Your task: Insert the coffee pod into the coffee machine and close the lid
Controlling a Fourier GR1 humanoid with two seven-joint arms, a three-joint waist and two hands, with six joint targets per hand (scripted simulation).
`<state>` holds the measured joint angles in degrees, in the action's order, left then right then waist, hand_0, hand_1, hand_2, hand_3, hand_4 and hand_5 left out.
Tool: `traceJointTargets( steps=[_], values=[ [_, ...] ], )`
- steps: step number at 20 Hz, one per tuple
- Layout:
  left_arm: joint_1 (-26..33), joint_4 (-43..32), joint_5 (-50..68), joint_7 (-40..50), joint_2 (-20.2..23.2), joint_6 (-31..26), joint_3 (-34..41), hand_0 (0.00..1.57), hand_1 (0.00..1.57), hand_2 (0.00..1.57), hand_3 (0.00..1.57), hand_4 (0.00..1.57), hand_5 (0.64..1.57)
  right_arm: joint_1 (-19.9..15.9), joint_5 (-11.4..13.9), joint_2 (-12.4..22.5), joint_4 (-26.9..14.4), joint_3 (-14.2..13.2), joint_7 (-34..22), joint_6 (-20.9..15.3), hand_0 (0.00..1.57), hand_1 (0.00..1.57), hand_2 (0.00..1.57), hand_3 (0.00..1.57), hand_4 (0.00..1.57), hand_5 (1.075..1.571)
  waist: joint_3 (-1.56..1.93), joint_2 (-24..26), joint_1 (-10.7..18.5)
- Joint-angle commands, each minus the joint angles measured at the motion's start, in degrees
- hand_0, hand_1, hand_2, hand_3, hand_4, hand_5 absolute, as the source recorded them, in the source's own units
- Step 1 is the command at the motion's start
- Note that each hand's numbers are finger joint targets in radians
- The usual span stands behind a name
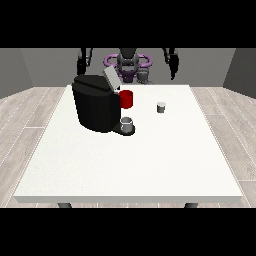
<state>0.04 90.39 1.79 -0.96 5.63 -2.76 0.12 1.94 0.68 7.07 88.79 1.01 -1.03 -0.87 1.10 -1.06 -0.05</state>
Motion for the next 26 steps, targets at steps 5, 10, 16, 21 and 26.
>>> traceJointTargets(
  steps=[5,10,16,21,26],
  values=[
    [3.87,0.95,-0.78,-4.97,-0.12,-2.38,-1.2,0.0,0.0,0.0,0.0,0.32,1.571,3.5,-1.97,-0.79,0.44,0.35,-0.38,3.01,0.0,0.0,0.0,0.0,0.13,1.571,-1.1,5.48,0.05],
    [-5.6,-1.44,-7.3,-3.41,5.33,-0.35,0.45,0.0,0.0,0.0,0.0,0.0,1.571,-4.38,-1.21,-5.34,-0.42,-4.31,6.55,-6.22,0.0,0.0,0.0,0.0,0.09,1.571,-1.08,0.08,-2.57],
    [-10.89,-10.73,-7.54,-0.84,5.65,-1.38,2.23,0.0,0.0,0.0,0.0,0.0,1.571,-5.08,-1.37,-5.68,1.05,-2.85,6.35,-5.34,0.0,0.0,0.0,0.0,0.17,1.571,-1.11,-1.93,-5.32],
    [-16.22,-19.03,-8.21,-0.99,10.06,-2.91,6.01,0.0,0.0,0.0,0.0,0.0,1.571,-6.14,-2.36,-5.16,3.14,-2.3,4.33,-4.74,0.0,0.0,0.0,0.0,0.17,1.571,-1.12,-4.64,-7.98],
    [-21.09,-28.72,-7.77,-1.82,13.03,-4.12,9.68,0.0,0.0,0.0,0.0,0.0,1.571,-5.23,-1.15,-5.45,4.55,0.43,5.46,-4.52,0.0,0.0,0.0,0.0,0.23,1.571,-1.13,-6.57,-9.58]
  ],
)
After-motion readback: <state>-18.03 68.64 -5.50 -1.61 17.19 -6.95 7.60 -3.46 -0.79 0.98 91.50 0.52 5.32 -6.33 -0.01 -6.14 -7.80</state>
